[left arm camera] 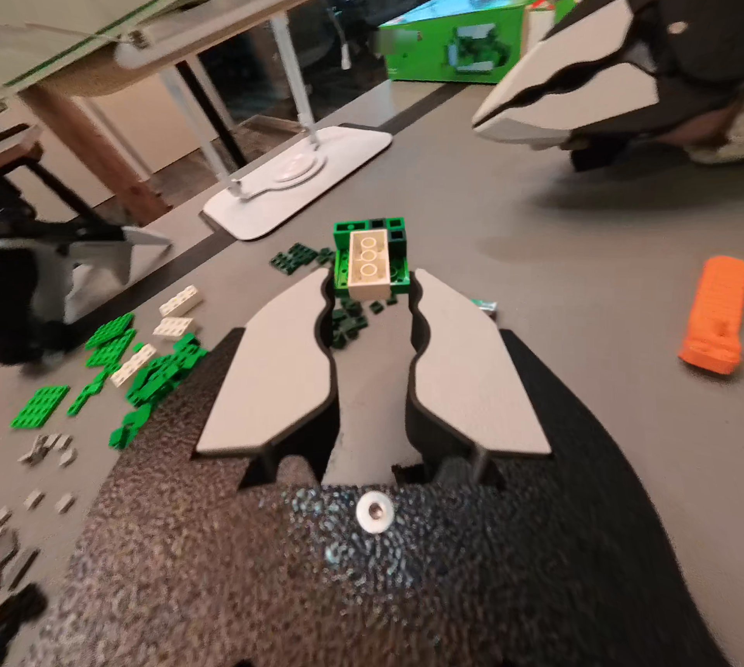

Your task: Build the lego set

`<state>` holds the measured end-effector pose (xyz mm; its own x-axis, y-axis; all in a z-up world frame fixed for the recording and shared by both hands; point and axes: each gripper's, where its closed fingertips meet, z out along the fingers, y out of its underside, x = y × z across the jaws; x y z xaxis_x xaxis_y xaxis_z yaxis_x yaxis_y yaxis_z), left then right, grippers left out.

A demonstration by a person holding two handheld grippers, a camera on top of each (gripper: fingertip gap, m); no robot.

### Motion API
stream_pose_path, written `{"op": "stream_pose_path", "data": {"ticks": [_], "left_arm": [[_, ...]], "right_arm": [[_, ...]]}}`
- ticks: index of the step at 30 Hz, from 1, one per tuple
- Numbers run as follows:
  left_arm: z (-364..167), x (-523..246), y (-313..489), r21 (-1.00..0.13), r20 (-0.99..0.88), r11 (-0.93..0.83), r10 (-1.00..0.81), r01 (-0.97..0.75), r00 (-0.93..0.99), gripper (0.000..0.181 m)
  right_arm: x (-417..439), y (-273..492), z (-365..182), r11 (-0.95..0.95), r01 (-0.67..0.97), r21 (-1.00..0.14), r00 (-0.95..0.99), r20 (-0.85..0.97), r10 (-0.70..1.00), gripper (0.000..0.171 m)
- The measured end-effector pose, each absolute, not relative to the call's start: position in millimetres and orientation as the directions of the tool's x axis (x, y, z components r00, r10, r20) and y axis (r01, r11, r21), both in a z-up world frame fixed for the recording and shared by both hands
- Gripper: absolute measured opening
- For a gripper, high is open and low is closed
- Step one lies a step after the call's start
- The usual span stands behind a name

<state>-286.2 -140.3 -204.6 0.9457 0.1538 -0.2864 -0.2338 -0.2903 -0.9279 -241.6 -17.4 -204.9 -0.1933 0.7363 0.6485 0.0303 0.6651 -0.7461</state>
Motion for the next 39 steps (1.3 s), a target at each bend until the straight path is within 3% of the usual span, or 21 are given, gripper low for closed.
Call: {"op": "stream_pose_path", "data": {"ticks": [4,7,10,13,15,19,24,32,37,39], "left_arm": [[-210.1,-285.9,-130.4,-0.921,-0.274,-0.312,0.098,-0.232,0.957,0.035],[-214.1,-281.1,-128.0,-0.909,-0.289,-0.333,0.067,-0.252,0.955,0.035],[-214.0,-266.7,-124.0,-0.896,-0.322,-0.326,0.011,-0.301,0.947,0.035],[-219.0,-254.1,-118.6,-0.866,-0.371,-0.339,-0.054,-0.366,0.927,0.035],[-221.4,-241.7,-116.1,-0.848,-0.405,-0.312,-0.137,-0.427,0.904,0.034],[-224.4,-236.5,-114.9,-0.844,-0.401,-0.311,-0.175,-0.437,0.899,0.035],[-219.1,-241.1,-115.7,-0.885,-0.335,-0.289,-0.151,-0.366,0.93,0.035],[-215.6,-245.5,-115.6,-0.903,-0.303,-0.278,-0.132,-0.328,0.944,0.035],[-217.1,-244.4,-114.6,-0.897,-0.311,-0.284,-0.14,-0.339,0.94,0.035],[-216.1,-244.6,-114.9,-0.9,-0.309,-0.278,-0.137,-0.336,0.941,0.035]], "right_arm": [[-244.5,-19.9,-202.1,0.614,0.04,-0.789,-0.212,0.593,0.776,0.0],[-263.2,-41.5,-189.9,0.518,0.039,-0.854,-0.335,0.477,0.812,0.0],[-291.6,-77.5,-169.8,0.541,0.012,-0.841,-0.545,0.448,0.708,0.004],[-307.0,-122.4,-169.8,0.53,0.123,-0.839,-0.837,0.199,0.509,0.008],[-324.9,-141.6,-170.9,0.563,0.17,-0.809,-0.904,0.1,0.416,0.02],[-367.2,-158.6,-193.3,0.739,0.139,-0.659,-0.945,0.136,0.299,0.022],[-404.6,-155.2,-239.2,0.847,0.242,-0.474,-0.936,0.115,0.332,0.021],[-414.4,-152.0,-264.6,0.877,0.219,-0.428,-0.947,0.122,0.297,0.018],[-415.6,-158.0,-266.2,0.86,0.221,-0.46,-0.951,0.093,0.294,0.017],[-417.6,-157.1,-268.5,0.863,0.223,-0.453,-0.95,0.098,0.296,0.009]]}}
